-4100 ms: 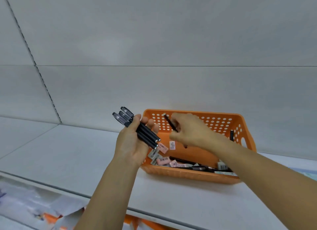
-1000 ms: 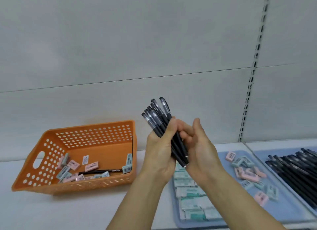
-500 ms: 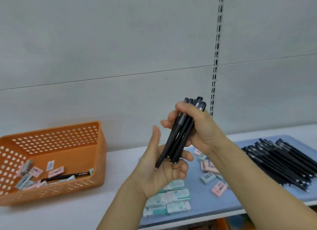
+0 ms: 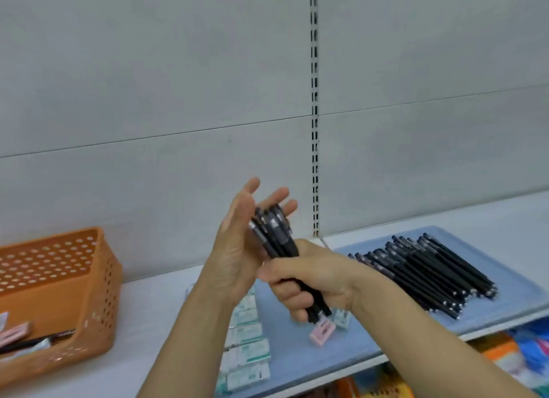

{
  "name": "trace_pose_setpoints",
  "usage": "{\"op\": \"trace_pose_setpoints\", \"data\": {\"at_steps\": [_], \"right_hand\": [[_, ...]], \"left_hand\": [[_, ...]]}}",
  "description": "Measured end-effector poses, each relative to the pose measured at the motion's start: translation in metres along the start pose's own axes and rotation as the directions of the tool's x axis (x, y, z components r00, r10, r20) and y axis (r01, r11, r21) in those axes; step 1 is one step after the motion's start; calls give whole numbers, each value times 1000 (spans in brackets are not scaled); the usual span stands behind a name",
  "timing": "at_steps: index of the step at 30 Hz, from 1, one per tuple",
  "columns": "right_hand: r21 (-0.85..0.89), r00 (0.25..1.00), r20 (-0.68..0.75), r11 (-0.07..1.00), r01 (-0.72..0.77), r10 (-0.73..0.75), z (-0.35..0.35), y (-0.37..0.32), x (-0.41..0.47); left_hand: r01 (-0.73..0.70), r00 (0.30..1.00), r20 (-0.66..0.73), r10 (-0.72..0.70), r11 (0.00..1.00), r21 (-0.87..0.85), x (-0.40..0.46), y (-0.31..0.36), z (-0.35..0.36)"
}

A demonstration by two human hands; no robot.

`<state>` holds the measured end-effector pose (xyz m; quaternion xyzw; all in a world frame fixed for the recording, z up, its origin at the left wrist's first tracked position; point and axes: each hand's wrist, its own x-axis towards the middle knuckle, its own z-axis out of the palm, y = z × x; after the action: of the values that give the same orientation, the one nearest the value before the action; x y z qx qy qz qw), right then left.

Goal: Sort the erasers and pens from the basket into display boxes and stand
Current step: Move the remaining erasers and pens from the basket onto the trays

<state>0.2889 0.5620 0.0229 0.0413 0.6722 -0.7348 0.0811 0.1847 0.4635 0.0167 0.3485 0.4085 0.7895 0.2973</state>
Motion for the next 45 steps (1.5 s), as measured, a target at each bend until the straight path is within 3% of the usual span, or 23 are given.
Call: {"op": "trace_pose_setpoints", "data": {"at_steps": [2,3,5,7,8,9,10,11,13,14,16,18,19,20,22,25,28,31,36,38,42,45], "right_hand": [[22,988,107,993,-115,112,-5,7,-10],[58,989,81,990,-125,120,-9,10,-14],[30,992,-101,997,-76,78,-14,13,-22],[-288,909,-408,957,-37,-87,-16,18,-30],[-530,834,-506,842,-100,-219,-17,23,-33],[-739,785,-513,644,-199,-347,-18,28,-34],[-841,754,-490,465,-277,-438,-19,33,-37],[-868,728,-477,396,-300,-492,-25,40,-41],[-852,681,-508,426,-305,-528,-50,55,-55],[-837,643,-537,441,-325,-545,-69,62,-65],[-753,500,-658,485,-445,-562,-116,70,-91],[-580,337,-804,521,-626,-490,-168,76,-117],[-497,302,-854,494,-714,-424,-193,78,-128],[-439,300,-887,437,-785,-351,-214,82,-136],[-426,369,-903,342,-838,-222,-245,92,-144],[-518,499,-852,399,-756,-160,-265,106,-145],[-582,555,-809,392,-712,-192,-266,108,-145],[-597,552,-802,336,-728,-228,-262,111,-144],[-584,542,-811,371,-722,-222,-250,109,-148],[-603,532,-798,364,-710,-284,-236,103,-143],[-736,492,-676,462,-495,-549,-178,82,-111],[-853,512,-519,454,-258,-685,-119,68,-71]], "left_hand": [[-33,994,105,22,994,108,10,1,15],[-24,998,68,14,989,149,14,-2,25],[1,993,-113,13,992,126,23,-11,40],[-7,957,-289,21,999,50,33,-23,50],[-15,937,-348,17,1000,10,38,-29,55],[-18,921,-389,6,999,-28,42,-35,61],[-10,910,-413,-7,999,-39,46,-43,67],[15,911,-413,-14,1000,-3,49,-51,73],[120,950,-311,-31,955,271,51,-70,85],[157,973,-223,-55,868,471,49,-81,88],[126,982,-16,-190,584,802,41,-102,89],[-30,927,132,-351,282,959,32,-120,90],[-116,900,168,-402,151,982,27,-129,93],[-175,883,181,-432,53,983,23,-138,95],[-212,879,172,-445,-42,976,16,-152,102],[-190,893,152,-424,-50,980,12,-163,104],[-176,896,140,-421,-47,983,13,-169,100],[-175,905,158,-396,-8,984,14,-168,98],[-186,946,214,-244,131,974,10,-154,89],[-190,961,218,-172,166,968,4,-142,82],[-150,985,166,-34,279,948,-15,-104,63],[-130,991,114,64,371,919,-37,-61,42]]}}
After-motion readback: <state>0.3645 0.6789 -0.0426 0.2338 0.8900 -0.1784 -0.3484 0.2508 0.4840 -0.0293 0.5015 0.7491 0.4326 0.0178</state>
